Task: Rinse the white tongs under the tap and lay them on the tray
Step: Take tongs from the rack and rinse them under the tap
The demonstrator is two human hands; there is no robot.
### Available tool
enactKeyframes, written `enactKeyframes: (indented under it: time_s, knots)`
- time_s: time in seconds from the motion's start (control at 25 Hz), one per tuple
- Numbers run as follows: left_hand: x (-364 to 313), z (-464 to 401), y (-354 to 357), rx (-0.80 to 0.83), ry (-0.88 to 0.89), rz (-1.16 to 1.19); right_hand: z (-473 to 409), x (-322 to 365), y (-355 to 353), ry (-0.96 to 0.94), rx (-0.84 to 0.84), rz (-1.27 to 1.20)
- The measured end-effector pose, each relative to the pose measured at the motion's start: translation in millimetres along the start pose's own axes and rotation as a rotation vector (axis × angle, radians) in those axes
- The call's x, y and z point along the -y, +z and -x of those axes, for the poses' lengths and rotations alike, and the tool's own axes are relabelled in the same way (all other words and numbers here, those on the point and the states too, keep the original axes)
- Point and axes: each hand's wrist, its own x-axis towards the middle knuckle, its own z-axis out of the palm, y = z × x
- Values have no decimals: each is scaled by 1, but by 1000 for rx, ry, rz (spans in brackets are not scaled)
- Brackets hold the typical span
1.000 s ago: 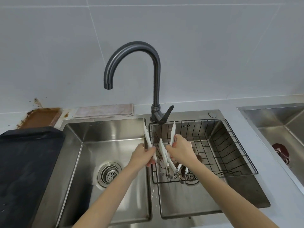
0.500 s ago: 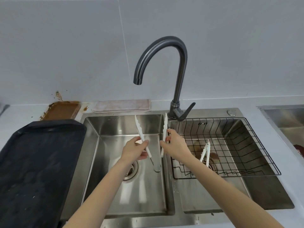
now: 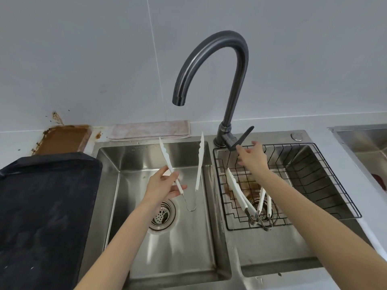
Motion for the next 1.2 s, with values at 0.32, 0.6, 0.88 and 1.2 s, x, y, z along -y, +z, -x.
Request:
enactKeyframes:
  time_s: [0.32, 0.6, 0.88, 1.2]
  knots:
    - [-2, -14, -2, -22, -14, 2, -48, 26, -1, -66, -124, 1]
    - [-2, -10, -3, -20, -16, -7, -48, 21, -1, -82, -104, 83]
    - [-1, -2, -7, -31, -7, -2, -43, 16, 1, -56, -121, 23]
    - [-2, 3, -8, -39, -2, 32, -40, 10, -2, -24, -98, -71]
